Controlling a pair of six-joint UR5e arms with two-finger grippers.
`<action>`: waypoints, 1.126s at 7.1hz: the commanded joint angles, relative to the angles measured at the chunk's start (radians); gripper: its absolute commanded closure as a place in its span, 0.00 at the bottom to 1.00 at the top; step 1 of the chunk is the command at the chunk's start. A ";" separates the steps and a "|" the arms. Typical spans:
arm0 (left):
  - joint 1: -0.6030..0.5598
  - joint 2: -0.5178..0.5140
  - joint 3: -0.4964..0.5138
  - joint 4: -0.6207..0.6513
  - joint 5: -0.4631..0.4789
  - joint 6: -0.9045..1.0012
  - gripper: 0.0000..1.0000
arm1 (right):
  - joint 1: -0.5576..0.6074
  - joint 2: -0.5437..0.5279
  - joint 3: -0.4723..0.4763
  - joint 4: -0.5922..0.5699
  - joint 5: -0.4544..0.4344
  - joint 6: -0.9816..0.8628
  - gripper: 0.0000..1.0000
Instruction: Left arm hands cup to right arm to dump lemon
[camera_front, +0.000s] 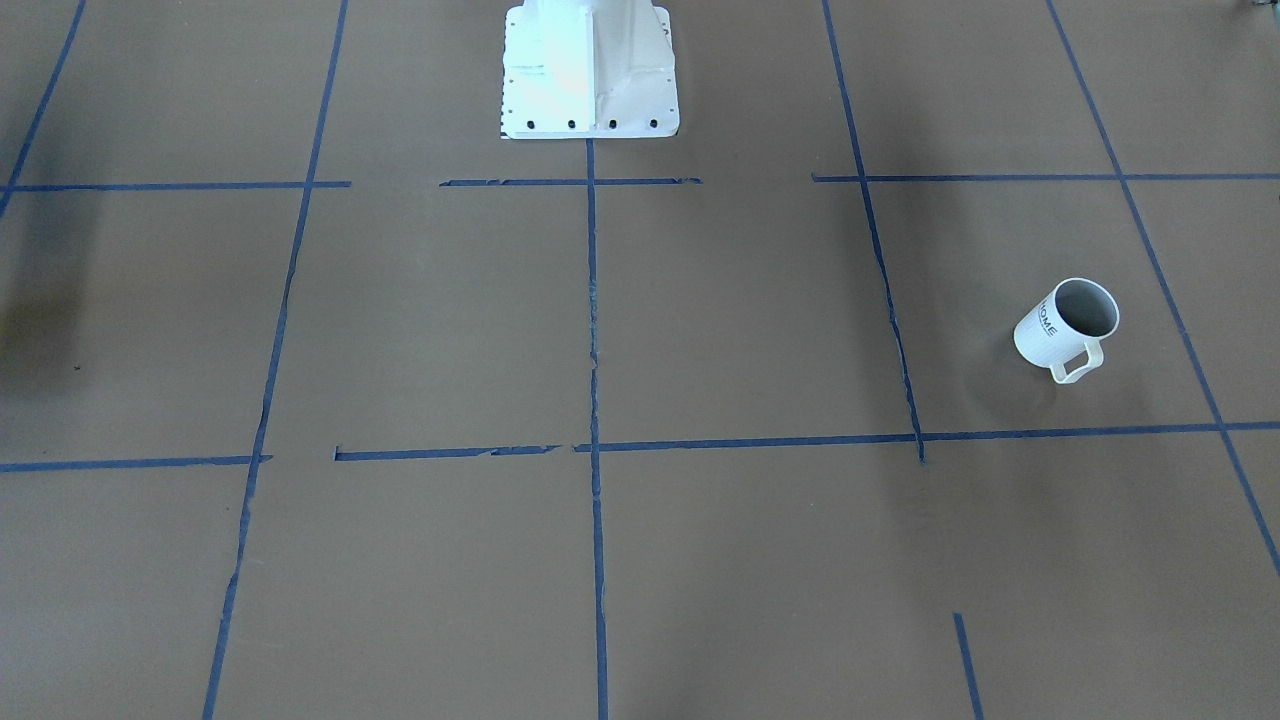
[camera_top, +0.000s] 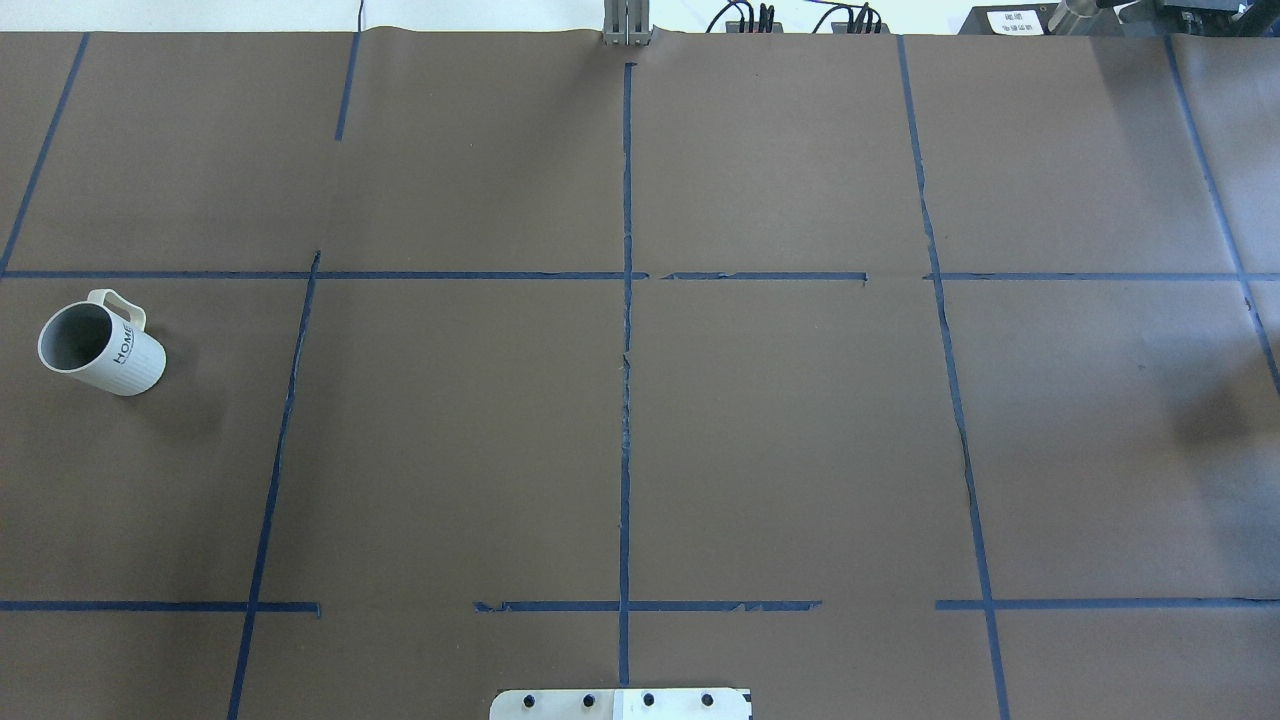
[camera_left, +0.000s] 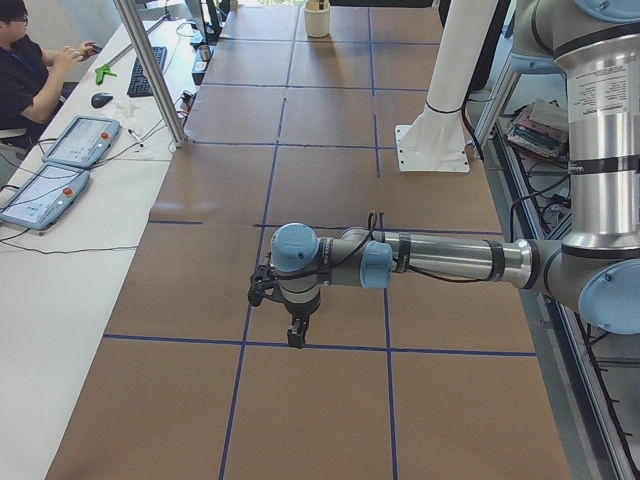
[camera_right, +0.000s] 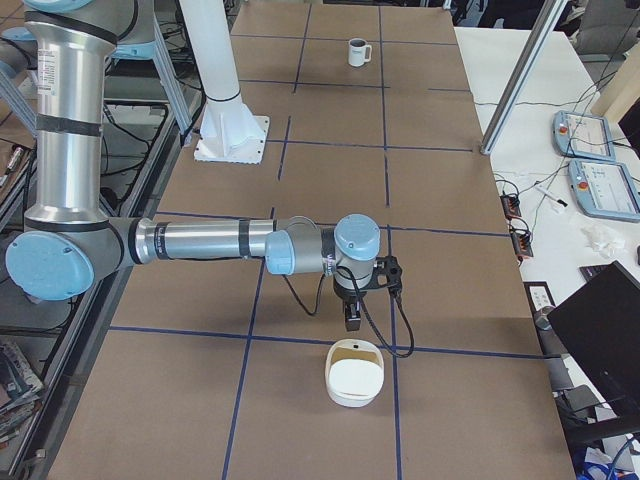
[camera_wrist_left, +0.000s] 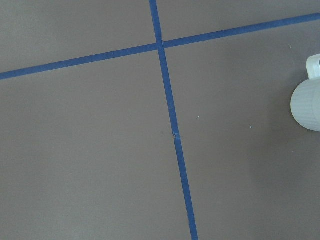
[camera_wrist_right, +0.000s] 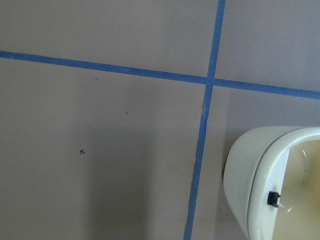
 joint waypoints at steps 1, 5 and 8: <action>0.000 0.005 0.004 -0.008 0.000 0.004 0.00 | -0.004 0.000 -0.002 0.000 0.000 0.000 0.00; 0.008 -0.024 -0.007 -0.015 -0.003 -0.007 0.00 | -0.012 0.010 0.001 0.003 -0.006 -0.003 0.00; 0.011 -0.107 0.001 -0.048 -0.026 -0.170 0.00 | -0.019 0.012 0.002 0.003 -0.005 -0.002 0.00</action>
